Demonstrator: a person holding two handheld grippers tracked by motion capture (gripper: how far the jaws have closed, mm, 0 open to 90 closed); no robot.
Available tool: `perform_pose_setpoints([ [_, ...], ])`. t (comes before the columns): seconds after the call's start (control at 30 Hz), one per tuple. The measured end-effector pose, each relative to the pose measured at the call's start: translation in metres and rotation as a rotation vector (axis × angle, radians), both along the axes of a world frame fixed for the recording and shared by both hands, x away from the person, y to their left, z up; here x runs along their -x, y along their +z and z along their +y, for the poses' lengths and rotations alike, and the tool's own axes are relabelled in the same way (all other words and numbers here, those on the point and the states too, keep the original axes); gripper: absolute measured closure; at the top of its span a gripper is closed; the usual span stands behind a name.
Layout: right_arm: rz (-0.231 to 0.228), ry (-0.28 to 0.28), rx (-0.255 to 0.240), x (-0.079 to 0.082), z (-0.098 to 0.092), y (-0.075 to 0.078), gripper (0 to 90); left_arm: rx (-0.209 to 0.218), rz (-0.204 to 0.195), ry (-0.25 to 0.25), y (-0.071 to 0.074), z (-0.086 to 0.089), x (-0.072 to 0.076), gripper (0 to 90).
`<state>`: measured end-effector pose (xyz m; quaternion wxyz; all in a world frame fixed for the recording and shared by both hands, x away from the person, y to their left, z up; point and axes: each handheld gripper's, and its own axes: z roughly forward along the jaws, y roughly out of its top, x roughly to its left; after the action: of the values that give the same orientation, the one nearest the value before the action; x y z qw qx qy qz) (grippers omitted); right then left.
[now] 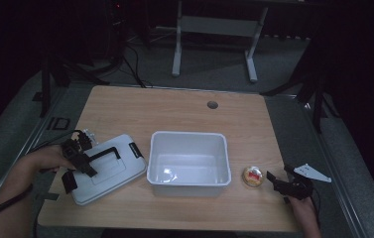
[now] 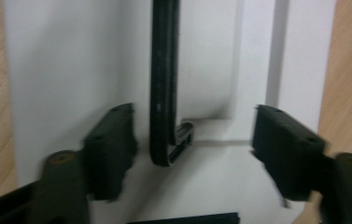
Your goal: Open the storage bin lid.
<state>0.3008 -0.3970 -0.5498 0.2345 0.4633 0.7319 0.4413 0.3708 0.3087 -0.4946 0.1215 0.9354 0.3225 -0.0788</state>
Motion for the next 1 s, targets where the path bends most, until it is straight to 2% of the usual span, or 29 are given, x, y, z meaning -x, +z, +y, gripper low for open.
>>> perform_pose_setpoints([
  [0.03,0.019,0.031,0.007,0.0,-0.001,0.001,14.1,-0.003,-0.011,0.002,0.0,0.0,0.0,27.2],
  [0.1,0.061,0.101,0.034,0.0,-0.003,0.003,14.2,-0.008,0.003,0.007,0.001,0.001,-0.001,27.2],
  [0.17,0.109,0.175,0.05,0.0,-0.003,0.006,14.4,-0.021,0.0,0.0,0.0,0.0,-0.001,27.2],
  [0.23,0.142,0.237,0.106,0.0,-0.002,0.011,14.5,-0.021,0.012,-0.002,0.001,0.0,0.0,27.2],
  [0.3,0.181,0.3,0.14,0.0,0.001,0.014,14.5,-0.024,0.023,-0.002,0.002,-0.001,0.0,27.2],
  [0.37,0.209,0.353,0.221,0.001,0.006,0.019,15.3,-0.034,0.02,-0.005,0.002,-0.001,0.0,27.2],
  [0.53,0.318,0.447,0.324,-0.002,0.017,0.029,16.5,-0.041,0.039,-0.011,0.003,-0.002,0.001,27.2],
  [0.57,0.318,0.447,0.324,-0.002,0.017,0.029,16.5,-0.041,0.039,-0.011,0.003,-0.002,0.001,27.2],
  [0.6,0.341,0.457,0.343,-0.003,0.019,0.031,16.5,-0.048,0.043,-0.018,0.004,-0.003,0.002,27.2],
  [0.63,0.402,0.49,0.418,-0.006,0.025,0.036,16.5,-0.049,0.039,-0.02,0.004,-0.002,0.002,27.2],
  [0.73,0.434,0.518,0.526,-0.008,0.034,0.042,16.5,-0.049,0.038,-0.017,0.006,-0.002,0.002,27.2],
  [0.77,0.434,0.518,0.526,-0.008,0.034,0.042,16.5,-0.049,0.038,-0.017,0.006,-0.002,0.002,27.2],
  [0.87,0.47,0.612,0.646,-0.01,0.046,0.049,18.5,-0.056,0.039,-0.022,0.007,-0.002,0.003,27.1],
  [1.0,0.494,0.688,0.742,-0.015,0.056,0.057,18.6,-0.055,0.04,-0.021,0.008,-0.001,0.003,27.2],
])
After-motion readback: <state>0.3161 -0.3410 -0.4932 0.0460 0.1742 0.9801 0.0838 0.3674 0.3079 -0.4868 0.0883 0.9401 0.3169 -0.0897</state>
